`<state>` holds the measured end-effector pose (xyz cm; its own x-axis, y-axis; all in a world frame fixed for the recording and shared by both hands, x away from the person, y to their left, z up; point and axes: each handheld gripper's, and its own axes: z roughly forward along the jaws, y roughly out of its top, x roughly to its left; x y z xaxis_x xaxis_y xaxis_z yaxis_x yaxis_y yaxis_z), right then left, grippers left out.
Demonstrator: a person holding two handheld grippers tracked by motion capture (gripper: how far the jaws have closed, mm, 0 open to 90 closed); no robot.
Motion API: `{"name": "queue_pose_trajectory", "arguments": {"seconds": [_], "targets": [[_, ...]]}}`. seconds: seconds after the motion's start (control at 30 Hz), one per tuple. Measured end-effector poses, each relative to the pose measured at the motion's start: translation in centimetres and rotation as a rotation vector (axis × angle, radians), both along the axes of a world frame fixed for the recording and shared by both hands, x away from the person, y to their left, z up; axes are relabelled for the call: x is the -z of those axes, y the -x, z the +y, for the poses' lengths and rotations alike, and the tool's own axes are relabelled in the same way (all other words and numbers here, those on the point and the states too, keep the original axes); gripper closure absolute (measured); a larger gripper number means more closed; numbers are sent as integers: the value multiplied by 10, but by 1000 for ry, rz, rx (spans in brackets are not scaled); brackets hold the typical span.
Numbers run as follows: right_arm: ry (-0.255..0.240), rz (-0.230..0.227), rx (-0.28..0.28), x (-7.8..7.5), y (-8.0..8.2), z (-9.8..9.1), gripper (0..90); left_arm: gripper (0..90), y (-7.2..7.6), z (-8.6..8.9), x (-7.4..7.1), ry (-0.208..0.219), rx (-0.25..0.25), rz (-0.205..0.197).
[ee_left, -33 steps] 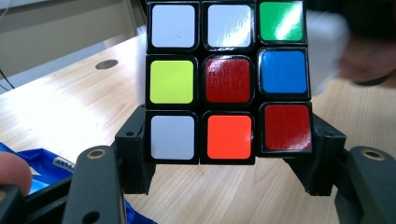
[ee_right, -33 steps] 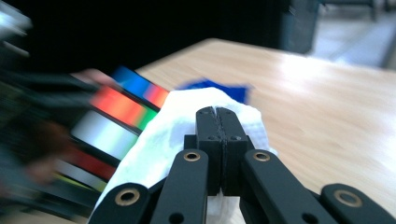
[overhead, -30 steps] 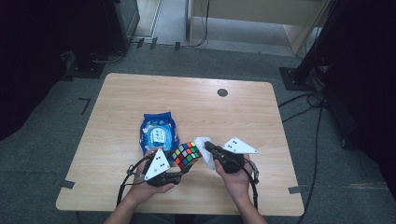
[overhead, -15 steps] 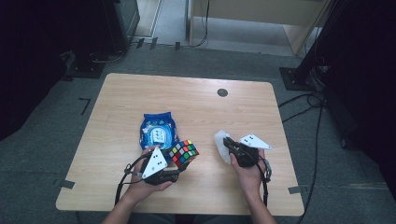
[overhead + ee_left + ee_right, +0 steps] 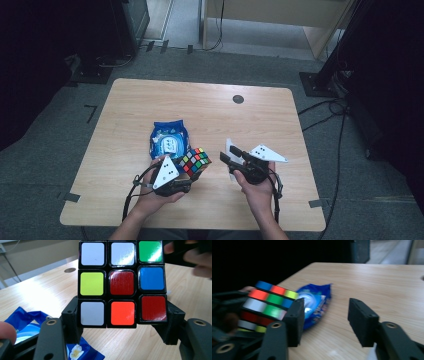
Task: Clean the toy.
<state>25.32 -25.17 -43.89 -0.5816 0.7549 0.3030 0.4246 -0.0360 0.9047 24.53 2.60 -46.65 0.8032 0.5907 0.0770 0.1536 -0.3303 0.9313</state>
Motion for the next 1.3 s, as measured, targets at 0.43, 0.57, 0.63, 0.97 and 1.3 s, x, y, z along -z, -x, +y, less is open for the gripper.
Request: {"name": "queue_pose_trajectory", "arguments": {"seconds": [0.43,0.57,0.63,0.97,1.3], "targets": [[-140,136,-108,-5,10,42,208,341,5,-11,2,-13,-44,-28],[-195,197,-79,4,7,43,210,341,8,-14,1,-9,-49,-47],[-233,231,-88,10,6,44,227,341,9,-16,1,-14,-52,-51],[-325,276,-70,21,8,47,341,339,12,-21,3,-11,-41,-49],[-255,269,-53,13,1,34,345,283,10,-19,5,-43,22,-37]]}}
